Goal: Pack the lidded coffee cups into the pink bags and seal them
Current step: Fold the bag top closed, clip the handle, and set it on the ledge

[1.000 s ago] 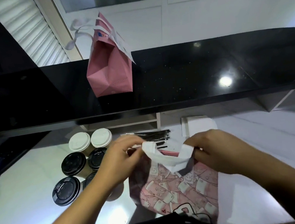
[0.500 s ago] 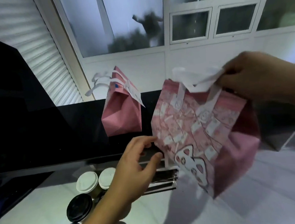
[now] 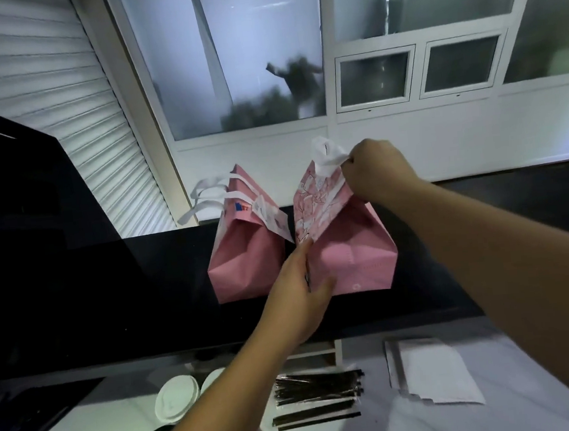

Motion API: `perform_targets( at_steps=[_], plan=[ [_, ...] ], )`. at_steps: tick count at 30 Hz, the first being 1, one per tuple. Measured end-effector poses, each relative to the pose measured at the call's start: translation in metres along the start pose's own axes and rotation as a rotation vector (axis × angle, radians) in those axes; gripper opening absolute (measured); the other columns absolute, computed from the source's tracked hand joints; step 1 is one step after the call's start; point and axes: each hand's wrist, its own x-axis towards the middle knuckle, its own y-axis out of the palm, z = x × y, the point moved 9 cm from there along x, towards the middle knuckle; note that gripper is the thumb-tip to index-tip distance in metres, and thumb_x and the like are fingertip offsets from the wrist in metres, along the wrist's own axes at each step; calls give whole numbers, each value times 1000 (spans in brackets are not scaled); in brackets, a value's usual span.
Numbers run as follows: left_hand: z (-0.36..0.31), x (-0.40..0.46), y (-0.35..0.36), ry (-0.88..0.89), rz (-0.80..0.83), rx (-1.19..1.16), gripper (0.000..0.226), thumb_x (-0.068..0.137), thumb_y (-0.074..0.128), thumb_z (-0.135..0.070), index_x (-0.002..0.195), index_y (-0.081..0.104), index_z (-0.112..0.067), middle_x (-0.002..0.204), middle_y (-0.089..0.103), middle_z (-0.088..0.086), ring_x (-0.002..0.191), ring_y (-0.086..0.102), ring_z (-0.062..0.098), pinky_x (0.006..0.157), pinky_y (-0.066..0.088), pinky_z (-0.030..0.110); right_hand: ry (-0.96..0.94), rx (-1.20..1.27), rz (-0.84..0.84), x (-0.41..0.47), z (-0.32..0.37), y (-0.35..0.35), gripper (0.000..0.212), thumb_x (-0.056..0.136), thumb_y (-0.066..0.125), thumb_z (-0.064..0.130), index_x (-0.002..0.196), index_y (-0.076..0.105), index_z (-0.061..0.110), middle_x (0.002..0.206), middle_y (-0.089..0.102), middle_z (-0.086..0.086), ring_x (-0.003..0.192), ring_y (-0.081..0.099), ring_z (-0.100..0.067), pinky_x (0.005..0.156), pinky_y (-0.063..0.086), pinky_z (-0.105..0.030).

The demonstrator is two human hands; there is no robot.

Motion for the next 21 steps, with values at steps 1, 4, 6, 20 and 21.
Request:
perform_targets(
  at_steps=[1, 4, 6, 20, 21],
  plan=[
    [4, 7, -1, -9, -10, 5, 76, 97, 65, -39, 161, 26, -35, 163, 36, -11, 145, 41, 8, 119, 40, 39, 7, 20, 1, 5, 0, 7, 26, 95, 49, 18, 84, 65, 0, 83, 64, -18, 77, 62, -39, 68, 49, -35],
    [15, 22, -2, -45, -26, 17, 75, 97, 65, -36, 162, 27, -33, 163, 36, -10, 146, 39, 8, 119, 38, 35, 14, 57, 3, 19, 4, 26, 23, 94, 48, 15, 80, 60, 2, 83, 63, -18, 76, 59, -38, 67, 44, -33],
    [21, 27, -2, -53, -40, 23, 74, 98, 65, -33, 161, 28, -31, 163, 36, -9, 146, 37, 7, 119, 36, 32, 16, 63, 2, 25, 9, 38, 21, 94, 48, 14, 77, 55, 6, 80, 59, -15, 73, 55, -36, 66, 39, -33],
    [32, 21, -2, -94, -131, 114, 82, 93, 66, -20, 163, 23, -21, 165, 30, -5, 153, 24, 9, 125, 28, 38, 16, 138, 51, 31, 14, 83, 35, 98, 47, 11, 63, 47, 10, 62, 52, -7, 55, 49, -23, 45, 28, -27],
    [31, 19, -3, -103, -125, 121, 83, 93, 66, -20, 163, 22, -22, 165, 30, -5, 153, 25, 9, 125, 29, 38, 21, 162, 69, 30, 14, 84, 39, 102, 47, 19, 63, 47, 10, 62, 52, -6, 55, 48, -20, 46, 27, -27]
  ],
)
